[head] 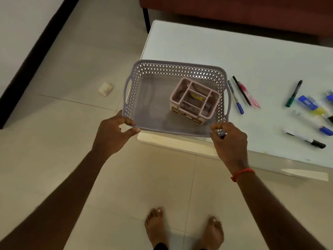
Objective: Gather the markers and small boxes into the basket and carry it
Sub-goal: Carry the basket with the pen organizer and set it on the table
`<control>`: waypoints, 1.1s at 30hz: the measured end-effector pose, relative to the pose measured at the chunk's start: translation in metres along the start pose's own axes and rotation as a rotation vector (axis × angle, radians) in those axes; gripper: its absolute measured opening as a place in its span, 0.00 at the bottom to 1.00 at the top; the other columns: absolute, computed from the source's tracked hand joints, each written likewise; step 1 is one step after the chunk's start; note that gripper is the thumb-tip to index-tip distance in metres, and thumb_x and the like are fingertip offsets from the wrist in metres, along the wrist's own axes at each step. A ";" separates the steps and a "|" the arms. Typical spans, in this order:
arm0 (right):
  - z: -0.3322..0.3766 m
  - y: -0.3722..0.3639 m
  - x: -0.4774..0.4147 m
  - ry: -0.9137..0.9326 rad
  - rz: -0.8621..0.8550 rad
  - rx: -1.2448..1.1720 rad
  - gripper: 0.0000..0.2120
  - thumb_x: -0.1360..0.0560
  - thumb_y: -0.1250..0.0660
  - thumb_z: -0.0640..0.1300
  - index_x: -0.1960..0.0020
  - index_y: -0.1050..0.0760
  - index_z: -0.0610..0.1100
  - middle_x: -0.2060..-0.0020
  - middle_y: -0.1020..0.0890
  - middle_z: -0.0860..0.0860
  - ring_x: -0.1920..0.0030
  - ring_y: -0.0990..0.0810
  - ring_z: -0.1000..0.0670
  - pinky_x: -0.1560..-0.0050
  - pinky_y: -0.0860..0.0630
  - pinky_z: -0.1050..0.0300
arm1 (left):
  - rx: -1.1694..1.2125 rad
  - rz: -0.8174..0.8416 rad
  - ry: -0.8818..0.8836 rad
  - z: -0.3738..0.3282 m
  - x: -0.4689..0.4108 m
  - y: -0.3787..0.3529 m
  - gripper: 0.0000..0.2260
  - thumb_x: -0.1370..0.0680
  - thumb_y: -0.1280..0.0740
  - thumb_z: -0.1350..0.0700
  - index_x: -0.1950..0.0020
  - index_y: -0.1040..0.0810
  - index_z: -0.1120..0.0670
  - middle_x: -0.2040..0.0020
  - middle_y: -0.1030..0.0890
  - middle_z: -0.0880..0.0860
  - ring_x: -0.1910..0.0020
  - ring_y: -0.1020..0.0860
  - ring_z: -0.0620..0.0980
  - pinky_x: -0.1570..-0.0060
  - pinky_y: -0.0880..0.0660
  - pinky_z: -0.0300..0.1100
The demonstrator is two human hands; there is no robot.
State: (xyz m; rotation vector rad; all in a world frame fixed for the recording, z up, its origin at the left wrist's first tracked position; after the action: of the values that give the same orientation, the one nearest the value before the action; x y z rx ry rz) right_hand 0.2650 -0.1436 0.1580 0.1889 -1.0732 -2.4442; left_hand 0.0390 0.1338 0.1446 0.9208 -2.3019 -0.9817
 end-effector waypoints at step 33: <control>0.079 -0.019 0.014 0.312 0.196 0.274 0.34 0.25 0.32 0.61 0.23 0.39 0.56 0.24 0.34 0.50 0.21 0.44 0.46 0.27 0.44 0.46 | -0.185 -0.030 -0.114 -0.052 0.040 -0.001 0.34 0.24 0.36 0.38 0.21 0.42 0.44 0.18 0.44 0.47 0.18 0.49 0.51 0.26 0.43 0.60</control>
State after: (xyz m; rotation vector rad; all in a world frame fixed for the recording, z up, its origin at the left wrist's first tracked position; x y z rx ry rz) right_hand 0.2220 -0.0867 0.1996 0.5097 -1.2152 -2.0074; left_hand 0.0461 0.0807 0.1827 0.8447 -2.2482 -1.2664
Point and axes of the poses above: each hand's wrist, its own x-axis away from the middle knuckle, its own y-axis out of the back of the hand, z = x × y, the point moved 6 cm from there along -x, towards the middle knuckle
